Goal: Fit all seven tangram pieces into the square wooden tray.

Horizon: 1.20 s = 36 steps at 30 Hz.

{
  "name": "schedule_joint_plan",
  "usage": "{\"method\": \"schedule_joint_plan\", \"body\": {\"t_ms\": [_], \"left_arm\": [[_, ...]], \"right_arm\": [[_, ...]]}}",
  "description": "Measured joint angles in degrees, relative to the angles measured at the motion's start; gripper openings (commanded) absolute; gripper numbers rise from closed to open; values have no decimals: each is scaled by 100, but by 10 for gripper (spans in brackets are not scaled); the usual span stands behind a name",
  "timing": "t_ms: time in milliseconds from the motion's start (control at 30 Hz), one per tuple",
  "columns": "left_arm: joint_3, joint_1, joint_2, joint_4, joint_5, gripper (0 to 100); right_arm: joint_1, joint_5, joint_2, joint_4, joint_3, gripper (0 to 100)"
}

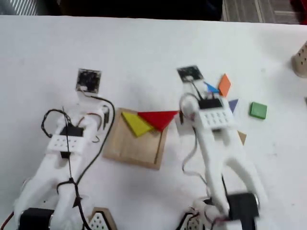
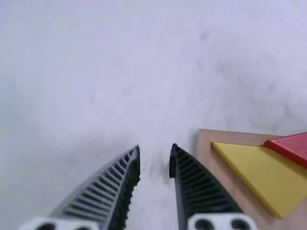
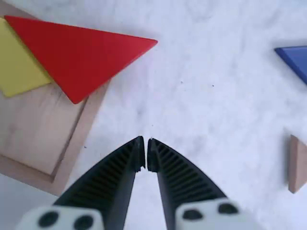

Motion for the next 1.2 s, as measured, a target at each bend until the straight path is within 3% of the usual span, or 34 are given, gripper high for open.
{"method": "schedule_joint_plan", "body": {"t_ms": [133,300,500,833,1033,1200], "left_arm": [[-123,624,0,0,0,11],[-932,1565,79,466,0,22],[-2224,2470,1433,580,0,23],[-4360,2734,4343,580,0,23],[-4589,2734,4651,598,0,23],[-4589,2769,4651,1090,0,23]], "right_arm": [[651,79,-527,-334,791,18],[1407,325,-448,-510,976,18],[2154,642,62,-862,1011,18],[2338,774,246,-993,1011,18],[2347,774,246,-1011,1011,18],[2347,774,246,-1011,1011,18]]}}
